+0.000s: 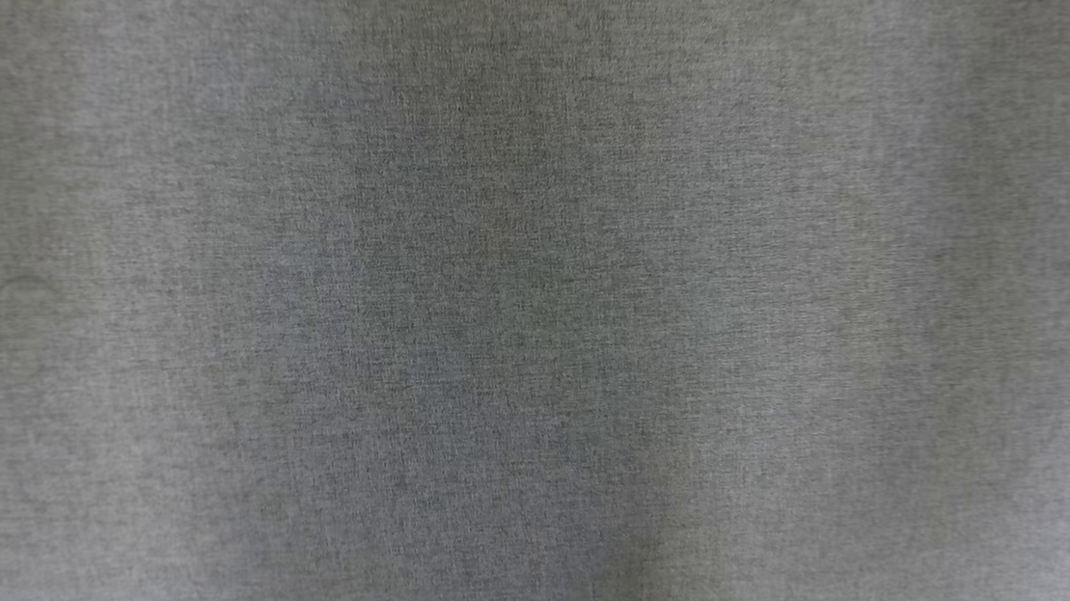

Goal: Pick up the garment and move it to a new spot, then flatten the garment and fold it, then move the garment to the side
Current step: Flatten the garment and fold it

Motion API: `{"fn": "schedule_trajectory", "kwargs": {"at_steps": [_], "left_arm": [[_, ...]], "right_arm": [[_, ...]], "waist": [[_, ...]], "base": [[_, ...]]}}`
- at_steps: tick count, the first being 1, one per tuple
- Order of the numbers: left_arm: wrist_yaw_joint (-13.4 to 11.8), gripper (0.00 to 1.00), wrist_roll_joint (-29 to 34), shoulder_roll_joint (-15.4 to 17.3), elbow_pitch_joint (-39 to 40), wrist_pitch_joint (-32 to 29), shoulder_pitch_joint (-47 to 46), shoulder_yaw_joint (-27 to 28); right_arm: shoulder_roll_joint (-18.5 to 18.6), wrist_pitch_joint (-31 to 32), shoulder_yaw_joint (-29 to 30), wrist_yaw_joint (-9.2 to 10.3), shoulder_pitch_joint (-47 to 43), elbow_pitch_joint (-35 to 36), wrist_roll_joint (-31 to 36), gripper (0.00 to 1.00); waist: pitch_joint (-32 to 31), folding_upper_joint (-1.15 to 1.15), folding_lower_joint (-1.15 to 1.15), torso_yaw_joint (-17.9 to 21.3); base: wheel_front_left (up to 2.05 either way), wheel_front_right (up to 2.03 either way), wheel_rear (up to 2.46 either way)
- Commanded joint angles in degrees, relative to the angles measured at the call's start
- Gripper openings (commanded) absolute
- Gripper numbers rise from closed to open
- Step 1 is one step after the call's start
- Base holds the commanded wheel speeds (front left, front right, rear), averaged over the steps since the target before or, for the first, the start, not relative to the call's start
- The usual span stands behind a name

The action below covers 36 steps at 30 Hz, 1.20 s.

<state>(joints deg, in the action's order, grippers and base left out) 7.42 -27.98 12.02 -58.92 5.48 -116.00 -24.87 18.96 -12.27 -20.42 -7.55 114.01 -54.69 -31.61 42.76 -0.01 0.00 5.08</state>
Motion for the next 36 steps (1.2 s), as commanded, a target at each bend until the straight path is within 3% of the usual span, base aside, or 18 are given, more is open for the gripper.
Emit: {"fn": "schedule_trajectory", "kwargs": {"at_steps": [1,8,10,15,20,25,36], "left_arm": [[-0.03,0.00,-1.76,0.13,1.47,1.97,3.54,0.49],[-0.24,0.00,-7.28,3.07,11.21,6.77,26.03,1.98],[-1.61,0.00,-7.76,4.21,15.78,7.63,33.09,2.35],[-7.15,0.00,-9.18,6.65,30.96,8.02,52.54,3.57],[-13.46,0.00,-10.91,7.62,47.31,7.35,71.75,4.23],[-17.74,0.00,-12.21,8.82,57.22,7.43,87.62,4.41],[-20.03,0.00,-15.00,6.25,61.53,9.13,108.79,4.19]], "right_arm": [[0.63,-0.67,-0.63,0.16,-3.44,1.66,-1.51,0.00],[2.69,-2.43,-1.01,0.16,-24.22,13.94,-9.16,0.00],[3.33,-2.54,-0.85,0.16,-31.83,17.74,-10.67,0.00],[5.43,-2.44,0.11,0.16,-49.21,29.13,-11.73,0.00],[6.37,-0.98,4.74,0.16,-67.04,38.86,-10.32,0.00],[3.68,2.47,10.57,0.15,-84.41,47.05,-8.46,0.00],[-5.54,10.33,21.22,0.15,-111.90,58.75,-4.01,0.00]], "waist": [[-1.30,0.01,0.00,0.07],[-6.30,0.01,0.00,0.91],[-7.81,0.01,0.00,1.17],[-11.18,0.01,0.00,1.41],[-14.01,0.01,0.00,1.14],[-16.71,0.01,0.00,1.09],[-22.05,0.01,0.00,0.56]], "base": [[0.00,0.00,0.00],[0.00,0.00,0.00],[0.00,0.00,0.00],[0.00,0.00,0.00],[0.00,0.00,0.00],[0.00,0.00,0.00],[0.00,0.00,0.00]]}}
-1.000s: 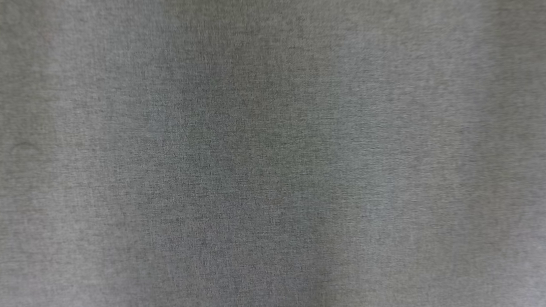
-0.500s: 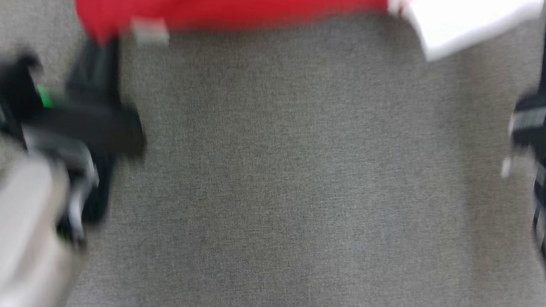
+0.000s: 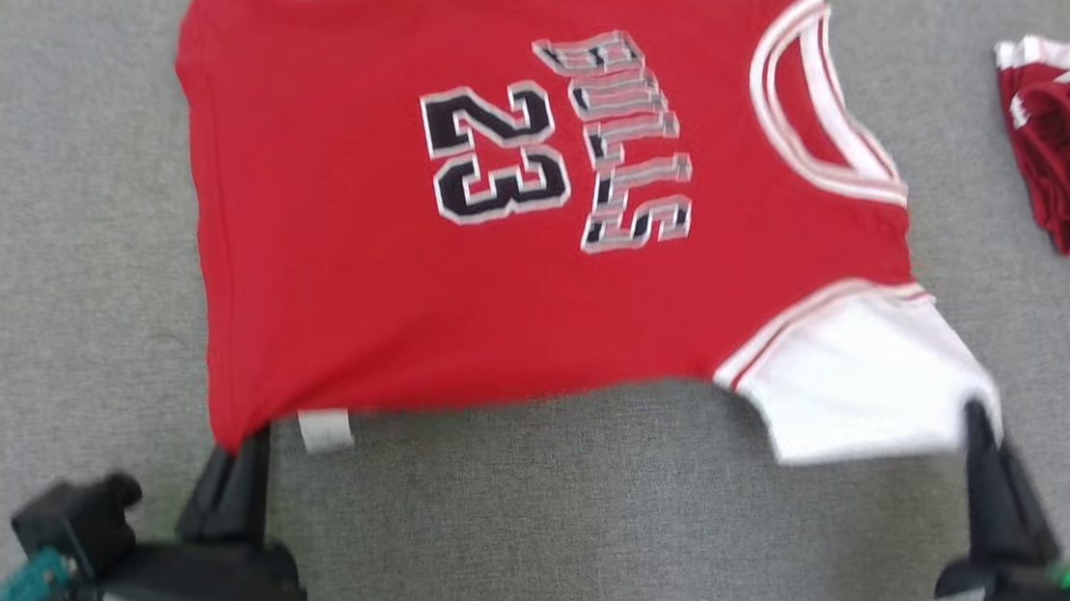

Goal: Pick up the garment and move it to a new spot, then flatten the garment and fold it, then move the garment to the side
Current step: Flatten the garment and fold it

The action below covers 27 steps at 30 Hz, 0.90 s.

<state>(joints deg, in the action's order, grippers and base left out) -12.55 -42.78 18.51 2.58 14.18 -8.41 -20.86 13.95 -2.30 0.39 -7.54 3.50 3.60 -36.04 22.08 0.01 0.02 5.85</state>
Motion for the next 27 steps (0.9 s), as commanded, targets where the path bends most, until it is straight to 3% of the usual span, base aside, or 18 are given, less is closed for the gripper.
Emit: {"fn": "schedule_trajectory", "kwargs": {"at_steps": [1,11,17,27], "left_arm": [[-0.02,0.00,0.00,-0.39,-0.09,0.58,2.36,0.03],[1.20,0.00,-0.46,0.34,-0.43,0.97,8.02,2.62],[1.41,0.00,-1.16,0.70,-1.56,0.58,10.02,2.68],[2.39,0.00,-0.05,0.90,-2.28,-0.23,7.33,1.07]], "right_arm": [[-1.03,1.02,0.83,0.14,-3.10,0.93,0.66,0.00],[-5.43,5.44,1.46,0.14,-14.57,3.90,3.24,0.00],[-6.07,8.01,0.73,0.14,-19.71,4.87,3.96,0.00],[-6.27,7.86,1.61,0.14,-12.87,6.86,2.76,0.00]], "waist": [[-1.73,-0.01,-0.02,-0.25],[-4.81,-0.01,-0.02,-0.72],[-5.46,-0.01,-0.02,-0.33],[-6.42,-0.01,-0.02,-0.60]], "base": [[0.00,0.00,0.00],[0.00,0.00,0.00],[0.00,0.00,0.00],[0.00,0.00,0.00]]}}
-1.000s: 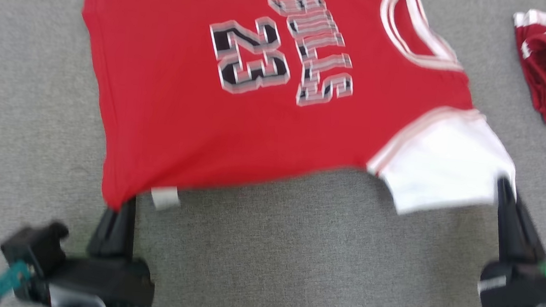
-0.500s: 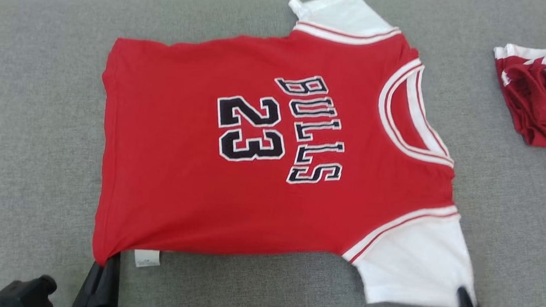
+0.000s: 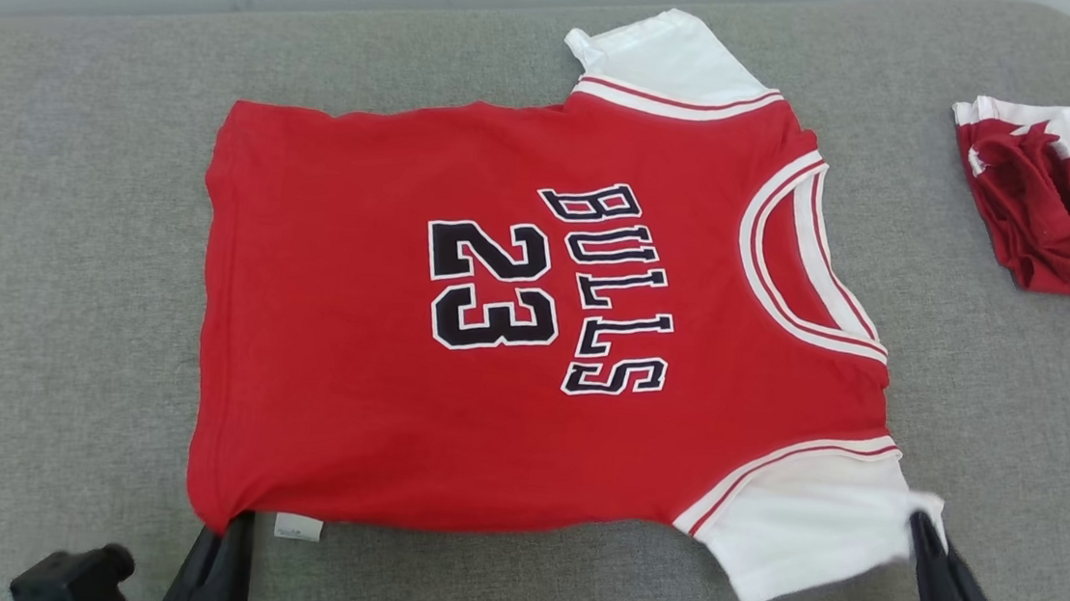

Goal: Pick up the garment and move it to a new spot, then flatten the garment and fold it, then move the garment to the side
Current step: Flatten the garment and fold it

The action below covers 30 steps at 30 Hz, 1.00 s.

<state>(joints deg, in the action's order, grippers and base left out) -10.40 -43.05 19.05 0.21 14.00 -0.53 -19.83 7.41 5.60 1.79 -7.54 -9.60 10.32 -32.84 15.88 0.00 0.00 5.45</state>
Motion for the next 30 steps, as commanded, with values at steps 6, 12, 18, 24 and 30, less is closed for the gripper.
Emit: {"fn": "schedule_trajectory", "kwargs": {"at_steps": [6,12,18,24,30], "left_arm": [[0.85,0.00,1.53,0.93,-0.05,-1.99,-4.56,-1.37],[1.31,0.00,2.13,1.12,-2.01,-4.71,-9.81,-2.41],[2.14,0.00,2.91,1.12,-4.78,-6.41,-14.51,-3.43],[2.79,0.00,3.30,1.01,-6.91,-7.30,-18.16,-3.94],[3.40,1.00,3.82,0.27,-10.35,-5.64,-21.85,-3.92]], "right_arm": [[3.10,1.40,-0.16,0.14,8.70,-1.30,-0.84,0.00],[5.85,3.32,-1.91,0.14,18.25,-6.90,-0.37,0.00],[6.82,3.71,-4.61,0.14,29.48,-16.67,-0.77,0.00],[7.21,1.88,-7.42,0.14,37.56,-25.80,-0.20,0.00],[7.09,-3.21,-9.81,0.14,44.67,-36.62,0.06,1.00]], "waist": [[-0.90,0.00,0.00,-1.13],[-0.42,0.00,0.00,-1.63],[0.81,0.00,0.00,-1.77],[1.72,0.00,0.00,-2.38],[2.11,0.00,0.00,-2.89]], "base": [[0.00,0.00,0.00],[0.00,0.00,0.00],[0.00,0.00,0.00],[0.00,0.00,0.00],[0.00,0.00,0.00]]}}
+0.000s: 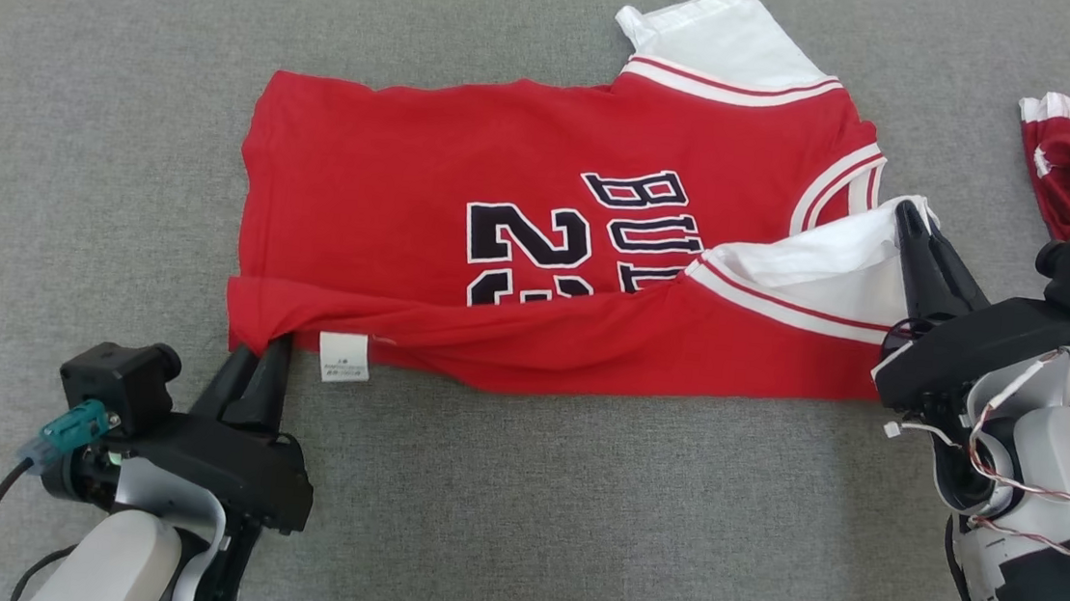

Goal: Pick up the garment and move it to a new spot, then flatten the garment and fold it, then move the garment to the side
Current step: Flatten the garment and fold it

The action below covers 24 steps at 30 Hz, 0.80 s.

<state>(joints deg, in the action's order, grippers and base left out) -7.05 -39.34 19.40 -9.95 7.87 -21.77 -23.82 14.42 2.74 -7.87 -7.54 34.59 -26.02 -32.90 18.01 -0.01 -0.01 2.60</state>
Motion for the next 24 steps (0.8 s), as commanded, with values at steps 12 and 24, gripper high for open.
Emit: {"fn": "schedule_trajectory", "kwargs": {"at_steps": [12,24], "left_arm": [[0.43,1.00,1.30,-0.77,-3.59,5.88,2.90,0.88],[1.01,1.00,2.08,0.25,-11.10,6.18,1.76,0.19]], "right_arm": [[4.36,-10.14,-5.81,0.14,-2.14,-9.66,-2.62,1.00],[5.69,-12.40,-10.67,0.14,-6.12,-13.30,-3.16,1.00]], "waist": [[-2.57,0.01,0.01,0.13],[-1.29,0.01,0.01,1.41]], "base": [[0.00,0.00,0.00],[0.00,0.00,0.00]]}}
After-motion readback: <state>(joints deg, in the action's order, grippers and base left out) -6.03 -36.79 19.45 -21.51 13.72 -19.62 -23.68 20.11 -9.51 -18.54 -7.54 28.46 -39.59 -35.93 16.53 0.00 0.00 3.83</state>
